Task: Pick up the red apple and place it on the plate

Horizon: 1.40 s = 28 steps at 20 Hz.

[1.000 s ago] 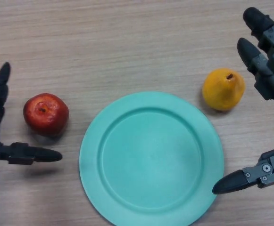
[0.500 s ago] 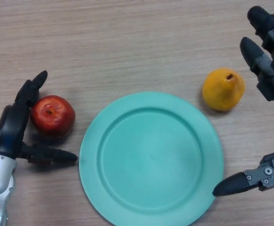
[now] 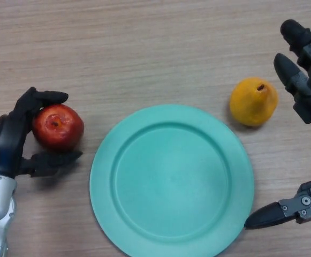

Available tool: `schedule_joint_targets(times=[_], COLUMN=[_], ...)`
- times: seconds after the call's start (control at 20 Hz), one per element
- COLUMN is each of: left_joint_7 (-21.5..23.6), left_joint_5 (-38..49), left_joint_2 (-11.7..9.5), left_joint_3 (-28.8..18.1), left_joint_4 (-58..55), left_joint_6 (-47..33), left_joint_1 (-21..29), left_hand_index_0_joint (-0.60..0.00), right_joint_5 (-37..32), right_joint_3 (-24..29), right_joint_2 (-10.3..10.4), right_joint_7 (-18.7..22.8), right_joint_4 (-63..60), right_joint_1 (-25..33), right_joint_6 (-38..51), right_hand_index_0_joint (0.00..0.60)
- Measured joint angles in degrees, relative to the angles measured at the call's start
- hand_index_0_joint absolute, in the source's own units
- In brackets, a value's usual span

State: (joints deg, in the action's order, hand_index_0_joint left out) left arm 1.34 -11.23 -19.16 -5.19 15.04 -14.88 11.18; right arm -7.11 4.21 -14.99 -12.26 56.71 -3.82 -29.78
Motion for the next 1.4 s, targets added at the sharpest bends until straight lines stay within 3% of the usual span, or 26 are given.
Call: schedule_joint_targets(times=[0.25, 0.35, 0.5, 0.6, 0.75, 0.85, 0.9, 1.1, 1.15, 1.3, 1.35, 1.4], left_joint_7=[1.1, 0.1, -10.3, -11.7, -12.9, -14.0, -17.4, -19.0, -19.1, -19.6, -19.7, -20.8], left_joint_5=[-4.3, -4.3, 1.0, 1.0, 0.3, -10.4, -16.2, -14.1, -12.2, -11.9, -11.6, -8.6], left_joint_2=[-0.1, 2.0, 6.0, 7.3, 8.3, 8.3, 8.3, 8.8, 8.8, 8.7, 8.6, 8.5], left_joint_3=[-1.5, -1.2, 5.8, 10.7, 12.9, 14.5, 15.1, 15.8, 15.7, 15.7, 15.6, 14.9], left_joint_4=[-13.7, -20.5, -31.8, -33.4, -32.7, -27.3, -25.4, -25.7, -25.7, -25.8, -26.7, -30.5], left_joint_6=[1.2, 4.1, 19.1, 21.7, 21.7, 15.6, 14.0, 14.0, 14.0, 14.1, 14.8, 17.0], left_joint_1=[-2.3, -3.7, -6.8, -7.5, -7.2, -6.2, -5.8, -5.8, -5.9, -5.9, -5.9, -6.1], left_hand_index_0_joint=[-0.600, -0.600, -0.600, -0.600, -0.600, -0.600, -0.600, -0.600, -0.500, -0.100, -0.002, 0.000], right_joint_5=[0.0, 0.0, -0.1, -0.1, -1.4, -2.5, -2.5, -2.5, -2.5, -2.5, -2.4, -2.4], right_joint_3=[0.0, -0.1, 0.0, 0.0, 0.6, 1.3, 1.7, 2.3, 2.6, 3.0, 3.0, 2.8], right_joint_2=[-0.3, -0.3, -0.4, -0.5, -0.6, -0.6, -0.5, 0.6, 0.6, 0.5, 0.5, 0.5], right_joint_7=[0.8, 0.8, 1.0, 1.3, 1.5, 1.5, 1.5, 1.2, 1.2, 1.2, 1.2, 1.2], right_joint_4=[0.1, 0.1, 0.1, 0.1, 0.1, 0.2, 0.2, 0.2, 0.2, 0.2, 0.2, 0.2], right_joint_1=[-1.2, -1.2, -1.3, -1.3, -1.5, -1.5, -1.5, -2.0, -2.0, -2.0, -2.0, -2.0], right_joint_6=[0.2, 0.4, 1.4, 1.5, 1.5, 1.5, 1.5, 1.6, 1.6, 1.6, 1.6, 1.6], right_hand_index_0_joint=[0.000, 0.000, 0.000, 0.000, 0.000, 0.000, 0.000, 0.000, 0.000, 0.000, 0.000, 0.000])
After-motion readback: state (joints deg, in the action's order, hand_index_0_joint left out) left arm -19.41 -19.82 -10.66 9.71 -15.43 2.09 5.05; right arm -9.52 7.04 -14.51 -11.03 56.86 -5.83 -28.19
